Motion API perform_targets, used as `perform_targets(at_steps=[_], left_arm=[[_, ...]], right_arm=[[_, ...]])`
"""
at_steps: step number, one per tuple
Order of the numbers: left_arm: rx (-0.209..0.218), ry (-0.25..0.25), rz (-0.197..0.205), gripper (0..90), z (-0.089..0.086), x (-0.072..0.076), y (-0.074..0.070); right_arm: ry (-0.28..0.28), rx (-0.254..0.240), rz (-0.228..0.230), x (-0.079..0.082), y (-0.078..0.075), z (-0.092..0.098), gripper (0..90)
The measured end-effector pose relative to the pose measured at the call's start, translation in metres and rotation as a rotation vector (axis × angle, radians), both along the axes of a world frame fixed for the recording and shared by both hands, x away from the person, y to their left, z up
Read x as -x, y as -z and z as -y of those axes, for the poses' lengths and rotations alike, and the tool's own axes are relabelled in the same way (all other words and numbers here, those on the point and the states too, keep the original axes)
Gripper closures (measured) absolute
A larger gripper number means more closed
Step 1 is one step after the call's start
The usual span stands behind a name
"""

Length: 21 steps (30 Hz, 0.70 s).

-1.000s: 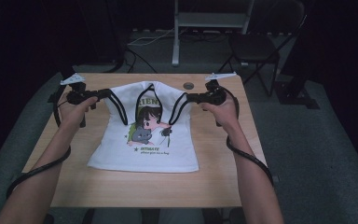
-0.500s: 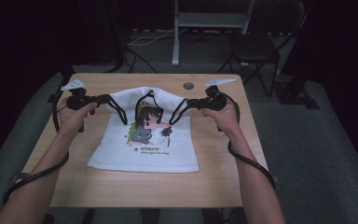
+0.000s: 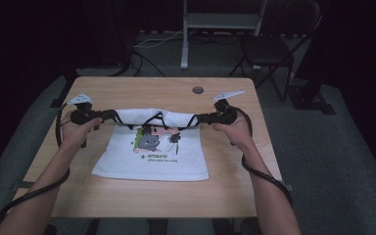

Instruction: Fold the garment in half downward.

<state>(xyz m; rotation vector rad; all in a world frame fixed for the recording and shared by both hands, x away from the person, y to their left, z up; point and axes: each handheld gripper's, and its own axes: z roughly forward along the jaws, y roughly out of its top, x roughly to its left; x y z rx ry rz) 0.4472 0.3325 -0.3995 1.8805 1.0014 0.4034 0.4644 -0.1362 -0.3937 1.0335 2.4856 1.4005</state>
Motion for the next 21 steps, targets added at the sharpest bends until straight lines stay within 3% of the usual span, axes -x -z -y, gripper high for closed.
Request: perform_targets(at_steps=[10, 21], left_arm=[[-0.011, 0.04, -0.009, 82.7, -0.001, 0.013, 0.012], [-0.031, 0.065, -0.024, 82.7, -0.001, 0.023, 0.026]], right_arm=[[-0.036, 0.062, -0.002, 0.009, 0.015, -0.006, 81.3], [-0.072, 0.098, -0.005, 0.018, 0.024, -0.009, 81.4]])
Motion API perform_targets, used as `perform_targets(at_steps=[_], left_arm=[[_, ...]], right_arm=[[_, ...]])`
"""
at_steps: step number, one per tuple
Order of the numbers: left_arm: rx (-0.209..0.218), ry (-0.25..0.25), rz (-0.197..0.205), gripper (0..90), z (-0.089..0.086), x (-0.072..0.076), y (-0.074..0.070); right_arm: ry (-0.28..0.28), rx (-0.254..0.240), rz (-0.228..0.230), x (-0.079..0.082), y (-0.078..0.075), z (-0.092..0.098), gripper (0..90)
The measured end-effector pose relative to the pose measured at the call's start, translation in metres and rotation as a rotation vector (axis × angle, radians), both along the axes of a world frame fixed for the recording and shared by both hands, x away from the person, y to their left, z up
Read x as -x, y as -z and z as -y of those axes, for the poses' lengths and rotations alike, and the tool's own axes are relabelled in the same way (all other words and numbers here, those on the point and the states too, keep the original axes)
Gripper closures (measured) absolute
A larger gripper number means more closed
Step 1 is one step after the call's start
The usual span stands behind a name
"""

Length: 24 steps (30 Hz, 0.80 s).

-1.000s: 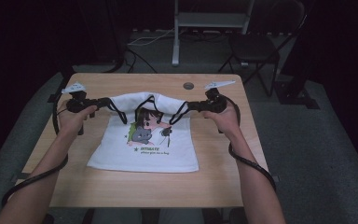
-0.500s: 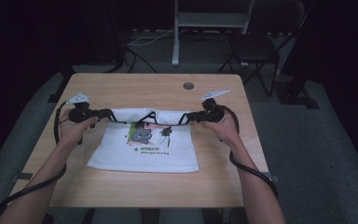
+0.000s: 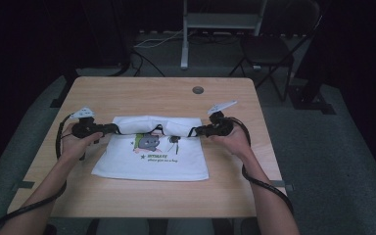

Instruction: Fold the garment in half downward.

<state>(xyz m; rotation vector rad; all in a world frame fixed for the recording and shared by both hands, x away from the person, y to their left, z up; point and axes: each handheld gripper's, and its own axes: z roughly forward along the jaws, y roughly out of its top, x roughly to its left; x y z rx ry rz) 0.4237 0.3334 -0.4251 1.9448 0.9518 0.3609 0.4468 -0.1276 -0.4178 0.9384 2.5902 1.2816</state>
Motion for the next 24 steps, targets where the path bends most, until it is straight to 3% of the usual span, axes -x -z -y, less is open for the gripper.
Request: perform_targets(at_steps=[8, 24], left_arm=[[-0.032, 0.024, 0.006, 82.7, 0.003, 0.006, 0.0], [-0.039, 0.028, -0.013, 82.6, -0.002, 0.012, 0.003]], right_arm=[[-0.01, 0.014, -0.001, 0.006, 0.004, -0.002, 81.4], [-0.021, 0.023, -0.003, 0.016, 0.008, -0.001, 81.4]])
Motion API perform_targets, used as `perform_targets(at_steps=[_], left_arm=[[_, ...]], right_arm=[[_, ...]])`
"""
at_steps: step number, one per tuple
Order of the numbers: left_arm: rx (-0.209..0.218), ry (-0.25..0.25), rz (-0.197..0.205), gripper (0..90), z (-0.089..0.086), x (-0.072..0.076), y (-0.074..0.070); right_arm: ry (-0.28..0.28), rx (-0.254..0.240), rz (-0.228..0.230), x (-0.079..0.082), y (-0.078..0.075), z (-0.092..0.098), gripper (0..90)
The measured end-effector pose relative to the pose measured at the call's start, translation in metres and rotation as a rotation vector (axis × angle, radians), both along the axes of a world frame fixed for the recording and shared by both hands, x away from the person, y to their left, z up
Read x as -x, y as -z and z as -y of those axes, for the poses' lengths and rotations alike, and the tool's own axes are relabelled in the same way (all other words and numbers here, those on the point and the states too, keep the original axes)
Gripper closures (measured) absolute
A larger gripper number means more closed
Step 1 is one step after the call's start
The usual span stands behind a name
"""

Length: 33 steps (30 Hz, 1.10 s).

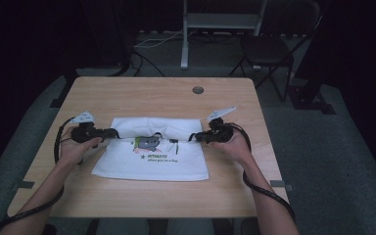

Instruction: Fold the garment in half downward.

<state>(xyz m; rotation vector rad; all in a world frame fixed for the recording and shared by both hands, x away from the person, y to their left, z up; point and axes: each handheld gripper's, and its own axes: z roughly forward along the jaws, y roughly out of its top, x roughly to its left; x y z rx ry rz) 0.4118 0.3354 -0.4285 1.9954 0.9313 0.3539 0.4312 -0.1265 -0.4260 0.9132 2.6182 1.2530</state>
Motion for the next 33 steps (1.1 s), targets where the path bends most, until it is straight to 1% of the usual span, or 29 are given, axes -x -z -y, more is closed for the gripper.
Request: perform_targets(at_steps=[4, 6, 8, 11, 15, 16, 21, 26, 31, 33], left_arm=[[-0.003, 0.005, 0.003, 82.5, 0.0, 0.003, -0.001], [-0.011, 0.009, 0.004, 82.5, 0.001, 0.004, -0.001], [-0.009, 0.011, 0.005, 82.5, 0.0, 0.005, -0.002], [0.007, 0.011, 0.015, 82.6, 0.0, 0.008, -0.002], [0.007, 0.02, 0.022, 82.6, 0.0, 0.012, -0.001], [-0.002, 0.024, 0.026, 82.6, 0.0, 0.015, -0.002], [-0.017, 0.042, 0.034, 82.6, 0.0, 0.019, -0.002], [-0.021, 0.053, 0.033, 82.6, 0.0, 0.023, 0.001], [-0.019, 0.051, 0.034, 82.6, 0.0, 0.024, 0.002], [-0.025, 0.054, 0.034, 82.6, 0.0, 0.024, 0.002]], right_arm=[[-0.004, 0.002, 0.007, 0.003, -0.001, -0.001, 81.3], [-0.008, 0.002, 0.008, 0.004, -0.001, -0.001, 81.3], [-0.006, 0.002, 0.007, 0.006, -0.002, -0.001, 81.3], [-0.007, -0.002, 0.005, 0.008, -0.003, 0.0, 81.3], [-0.013, 0.001, 0.012, 0.011, -0.003, 0.0, 81.3], [-0.013, -0.001, 0.01, 0.012, -0.004, 0.0, 81.3], [-0.019, 0.004, 0.013, 0.014, -0.005, 0.001, 81.3], [-0.022, 0.004, 0.015, 0.016, -0.002, 0.001, 81.3], [-0.02, 0.004, 0.011, 0.017, -0.002, 0.001, 81.2], [-0.022, 0.004, 0.011, 0.017, -0.002, 0.001, 81.2]])
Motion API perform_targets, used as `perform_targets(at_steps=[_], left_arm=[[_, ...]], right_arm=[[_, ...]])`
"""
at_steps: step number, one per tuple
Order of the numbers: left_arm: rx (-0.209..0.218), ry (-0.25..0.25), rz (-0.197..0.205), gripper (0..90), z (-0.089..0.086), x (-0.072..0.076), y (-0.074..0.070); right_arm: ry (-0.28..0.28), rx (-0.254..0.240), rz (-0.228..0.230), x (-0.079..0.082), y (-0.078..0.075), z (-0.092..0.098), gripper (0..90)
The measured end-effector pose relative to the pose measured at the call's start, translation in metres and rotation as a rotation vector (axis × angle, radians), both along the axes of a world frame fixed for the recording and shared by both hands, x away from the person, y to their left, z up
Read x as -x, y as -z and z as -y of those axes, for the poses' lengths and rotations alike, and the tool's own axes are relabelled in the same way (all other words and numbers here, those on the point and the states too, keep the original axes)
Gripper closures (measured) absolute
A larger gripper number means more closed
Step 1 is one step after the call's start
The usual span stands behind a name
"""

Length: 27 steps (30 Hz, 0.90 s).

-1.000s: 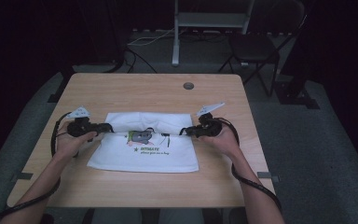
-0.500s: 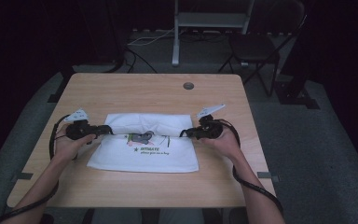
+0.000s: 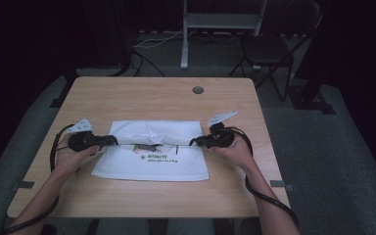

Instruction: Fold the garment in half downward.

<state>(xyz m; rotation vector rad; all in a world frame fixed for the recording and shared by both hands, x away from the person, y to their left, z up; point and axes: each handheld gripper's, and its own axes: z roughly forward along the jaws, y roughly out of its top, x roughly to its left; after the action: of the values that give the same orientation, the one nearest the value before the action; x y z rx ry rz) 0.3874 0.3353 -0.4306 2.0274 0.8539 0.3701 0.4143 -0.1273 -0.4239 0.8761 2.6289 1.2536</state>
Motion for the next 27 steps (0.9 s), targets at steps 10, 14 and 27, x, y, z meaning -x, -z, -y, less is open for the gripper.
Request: perform_targets(at_steps=[10, 14, 27], left_arm=[[-0.003, 0.002, 0.002, 82.6, -0.0004, 0.0021, -0.0004], [-0.004, 0.002, 0.005, 82.6, -0.0018, 0.0037, -0.0013], [-0.003, 0.006, 0.01, 82.7, -0.0012, 0.0086, -0.0018]], right_arm=[[0.001, 0.0, 0.002, 0.0024, -0.0005, -0.0015, 81.2], [0.001, -0.001, 0.006, 0.0041, -0.0009, -0.0028, 81.2], [0.003, -0.001, 0.012, 0.0091, -0.0019, -0.0038, 81.2]])
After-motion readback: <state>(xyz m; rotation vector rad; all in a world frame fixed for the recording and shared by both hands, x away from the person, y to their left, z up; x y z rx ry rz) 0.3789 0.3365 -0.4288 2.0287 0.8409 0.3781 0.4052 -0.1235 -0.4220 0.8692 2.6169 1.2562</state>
